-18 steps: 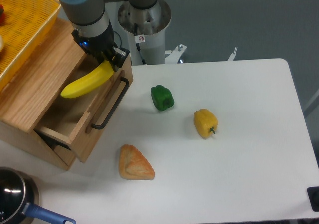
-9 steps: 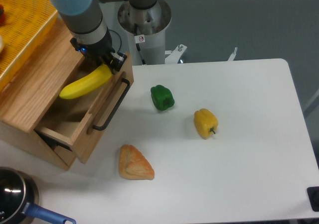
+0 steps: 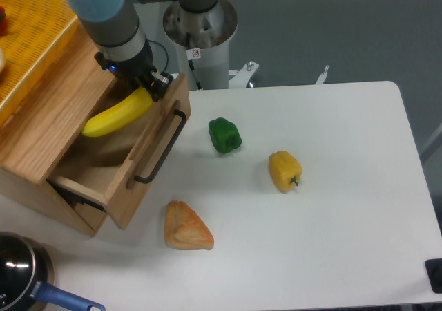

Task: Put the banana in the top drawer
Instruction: 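Lower the banana further into the drawer bottom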

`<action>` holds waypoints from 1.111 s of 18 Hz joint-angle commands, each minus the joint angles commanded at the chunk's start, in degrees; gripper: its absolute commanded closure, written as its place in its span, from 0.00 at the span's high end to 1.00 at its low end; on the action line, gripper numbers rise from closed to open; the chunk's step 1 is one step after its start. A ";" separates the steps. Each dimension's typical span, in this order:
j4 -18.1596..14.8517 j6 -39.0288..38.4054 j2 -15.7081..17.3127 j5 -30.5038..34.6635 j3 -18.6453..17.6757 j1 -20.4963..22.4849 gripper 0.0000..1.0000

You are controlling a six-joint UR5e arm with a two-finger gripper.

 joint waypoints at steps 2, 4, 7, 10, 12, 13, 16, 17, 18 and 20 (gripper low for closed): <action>0.00 0.00 0.00 0.00 0.09 -0.18 0.14; -0.09 0.00 -0.08 0.09 0.00 -0.18 0.14; 0.00 0.00 -0.26 0.17 -0.17 -0.27 0.14; 0.00 -0.09 -0.26 0.18 -0.35 -0.27 0.14; -0.09 -0.09 -0.70 0.35 -0.53 -0.44 0.14; -0.09 -0.09 -0.79 0.35 -0.53 -0.44 0.14; 0.00 -0.09 -0.87 0.44 -0.53 -0.44 0.14; 0.00 -0.09 -0.87 0.44 -0.53 -0.44 0.14; 0.00 -0.09 -0.79 0.44 -0.53 -0.44 0.14; 0.17 -0.09 -0.96 0.53 -0.53 -0.44 0.14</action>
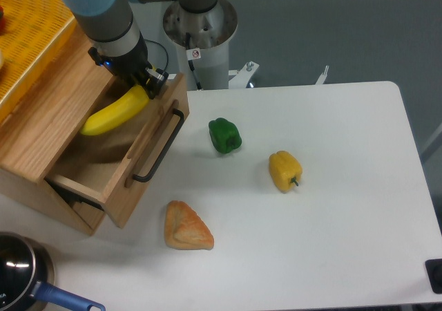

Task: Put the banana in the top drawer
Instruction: 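Lower the banana further into the drawer bottom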

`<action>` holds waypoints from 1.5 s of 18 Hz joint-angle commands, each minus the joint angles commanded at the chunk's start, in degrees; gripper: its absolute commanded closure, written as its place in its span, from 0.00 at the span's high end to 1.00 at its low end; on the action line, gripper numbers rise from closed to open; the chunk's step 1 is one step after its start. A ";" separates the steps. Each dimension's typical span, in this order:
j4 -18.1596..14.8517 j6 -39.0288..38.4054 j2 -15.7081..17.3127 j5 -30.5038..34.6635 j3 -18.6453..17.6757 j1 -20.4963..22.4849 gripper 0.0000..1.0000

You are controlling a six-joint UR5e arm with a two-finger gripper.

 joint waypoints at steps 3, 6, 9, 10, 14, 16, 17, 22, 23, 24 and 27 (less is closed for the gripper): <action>0.00 0.00 -0.53 0.18 0.09 0.00 0.14; 0.09 -0.09 -0.88 0.26 0.09 0.00 0.14; 0.18 -0.09 -1.06 0.18 0.18 0.00 0.14; 0.26 -0.09 -1.14 0.18 0.18 0.00 0.14; 0.35 -0.18 -1.85 0.18 0.18 0.00 0.15; 0.53 -0.53 -1.94 0.26 0.26 -0.09 0.15; 0.53 -0.53 -1.94 0.18 0.44 -0.09 0.15; 0.53 -0.53 -1.76 0.18 0.79 0.00 0.15; 0.53 -0.53 -1.67 0.26 0.88 -0.09 0.15; 0.53 -0.53 -1.76 0.26 0.88 -0.09 0.15; 0.53 -0.53 -1.94 0.26 0.88 -0.09 0.16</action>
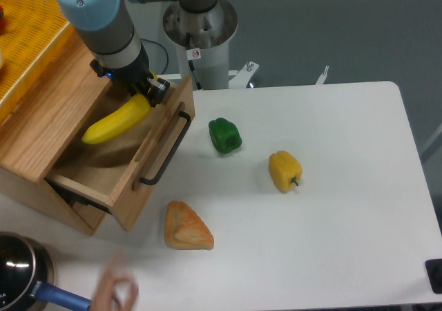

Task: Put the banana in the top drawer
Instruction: 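Lower the banana further into the drawer bottom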

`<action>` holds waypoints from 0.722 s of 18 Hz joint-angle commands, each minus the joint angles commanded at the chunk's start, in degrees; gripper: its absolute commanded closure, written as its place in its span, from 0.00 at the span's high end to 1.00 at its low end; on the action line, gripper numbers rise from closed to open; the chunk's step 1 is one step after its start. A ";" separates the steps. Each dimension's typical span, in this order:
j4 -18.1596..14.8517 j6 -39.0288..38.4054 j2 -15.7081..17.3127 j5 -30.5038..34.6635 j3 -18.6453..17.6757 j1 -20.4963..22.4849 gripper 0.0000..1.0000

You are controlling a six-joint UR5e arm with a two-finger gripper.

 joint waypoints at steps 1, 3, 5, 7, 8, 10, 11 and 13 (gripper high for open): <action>0.00 0.00 -0.17 -0.09 0.00 0.00 0.16; 0.00 0.00 -0.35 0.00 0.00 0.00 0.16; 0.00 0.00 -0.44 0.00 -0.09 0.00 0.19; 0.00 0.00 -0.61 -0.09 -0.09 0.00 0.21; 0.00 0.00 -0.88 0.00 -0.09 0.00 0.24; 0.00 0.00 -1.05 0.00 -0.09 0.00 0.24; 0.00 0.00 -1.23 0.00 -0.09 0.00 0.24; 0.00 -0.09 -1.32 0.00 -0.09 0.00 0.25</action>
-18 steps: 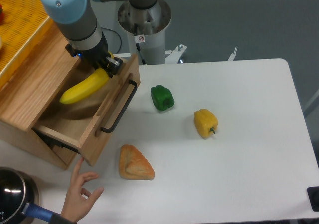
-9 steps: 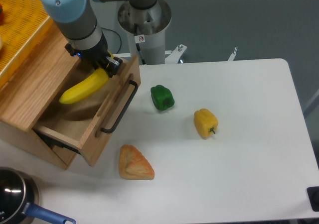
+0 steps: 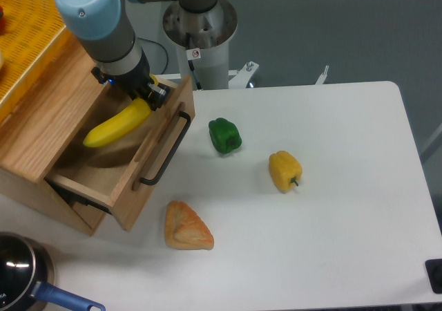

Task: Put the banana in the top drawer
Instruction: 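Lower the banana further into the drawer bottom, then open the gripper to release the banana and lift away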

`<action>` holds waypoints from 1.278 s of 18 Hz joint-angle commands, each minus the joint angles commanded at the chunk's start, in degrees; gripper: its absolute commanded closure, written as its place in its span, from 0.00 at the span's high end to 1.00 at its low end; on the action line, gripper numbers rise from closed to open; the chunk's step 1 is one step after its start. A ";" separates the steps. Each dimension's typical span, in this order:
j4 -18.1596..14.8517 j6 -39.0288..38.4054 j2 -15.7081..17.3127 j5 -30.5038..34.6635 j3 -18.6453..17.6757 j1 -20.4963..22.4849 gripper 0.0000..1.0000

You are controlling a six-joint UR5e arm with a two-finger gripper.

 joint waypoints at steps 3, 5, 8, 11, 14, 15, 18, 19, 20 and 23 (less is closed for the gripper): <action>0.00 0.09 0.00 0.00 0.09 0.00 0.28; 0.00 0.09 0.09 0.00 0.09 0.00 0.34; 0.00 0.09 0.00 0.00 0.09 0.00 0.43; 0.00 0.09 0.09 -0.09 0.17 0.00 0.46; 0.00 0.09 0.09 0.00 0.18 0.00 0.50; 0.00 0.09 0.09 -0.09 0.18 0.00 0.50; 0.00 0.09 0.09 -0.09 0.26 0.00 0.54; 0.00 0.09 0.09 0.00 0.26 0.00 0.55; 0.00 0.09 0.17 -0.09 0.26 0.00 0.55; 0.00 0.09 0.44 -0.09 0.26 0.00 0.55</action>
